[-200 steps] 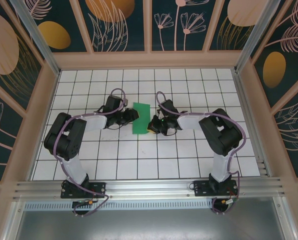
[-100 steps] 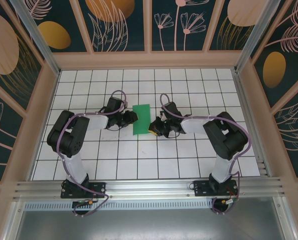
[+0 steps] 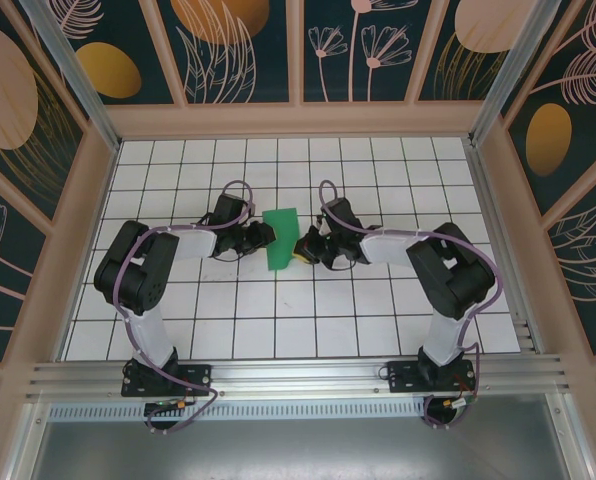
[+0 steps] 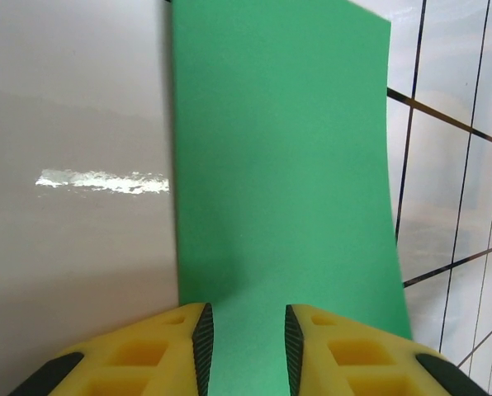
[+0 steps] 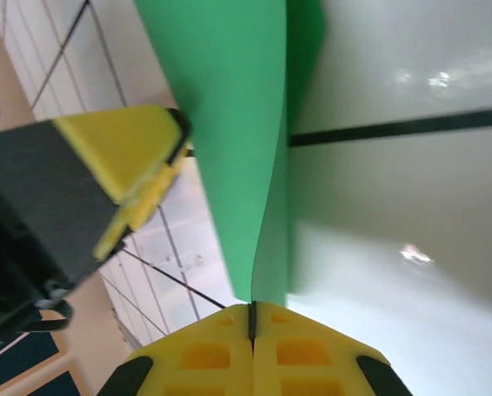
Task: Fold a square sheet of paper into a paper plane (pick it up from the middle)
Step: Third fold the triangle at the center of the table.
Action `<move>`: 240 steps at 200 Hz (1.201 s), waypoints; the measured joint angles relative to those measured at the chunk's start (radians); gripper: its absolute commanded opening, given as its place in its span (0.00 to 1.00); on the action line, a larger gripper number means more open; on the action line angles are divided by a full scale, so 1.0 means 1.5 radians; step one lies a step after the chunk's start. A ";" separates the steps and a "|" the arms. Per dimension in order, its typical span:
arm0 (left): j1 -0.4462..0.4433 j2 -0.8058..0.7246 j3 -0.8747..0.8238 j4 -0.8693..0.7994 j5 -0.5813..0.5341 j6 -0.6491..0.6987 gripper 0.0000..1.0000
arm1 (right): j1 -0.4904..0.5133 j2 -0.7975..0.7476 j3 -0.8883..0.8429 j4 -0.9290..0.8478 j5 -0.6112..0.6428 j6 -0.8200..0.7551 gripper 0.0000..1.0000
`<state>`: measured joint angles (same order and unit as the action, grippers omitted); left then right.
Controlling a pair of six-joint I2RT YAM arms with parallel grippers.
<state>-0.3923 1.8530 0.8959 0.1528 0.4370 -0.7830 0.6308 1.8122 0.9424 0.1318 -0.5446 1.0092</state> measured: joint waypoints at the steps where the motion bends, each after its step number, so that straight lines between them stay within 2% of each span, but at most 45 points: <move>1: 0.000 0.000 0.000 0.000 0.000 0.000 0.30 | 0.000 0.001 0.001 0.000 -0.001 0.000 0.05; 95: 0.000 0.004 0.014 -0.019 -0.003 0.011 0.28 | 0.000 0.091 0.088 0.024 -0.005 0.001 0.05; 119: 0.000 0.003 0.024 -0.022 -0.006 0.013 0.31 | 0.000 0.105 0.096 0.030 -0.004 0.001 0.05; 159: 0.000 -0.008 0.058 -0.026 -0.046 0.017 0.32 | 0.000 0.107 0.101 0.030 -0.001 0.000 0.05; 202: 0.000 0.012 0.119 -0.038 -0.091 0.033 0.28 | 0.000 0.107 0.101 0.030 0.001 0.000 0.05; 240: 0.000 0.046 0.127 -0.071 -0.118 0.043 0.24 | 0.000 0.112 0.105 0.032 0.001 0.000 0.05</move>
<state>-0.3923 1.9224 1.0866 0.0463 0.2596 -0.7177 0.6312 1.9808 1.1004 0.1802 -0.5434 1.0088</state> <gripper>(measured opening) 0.252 0.063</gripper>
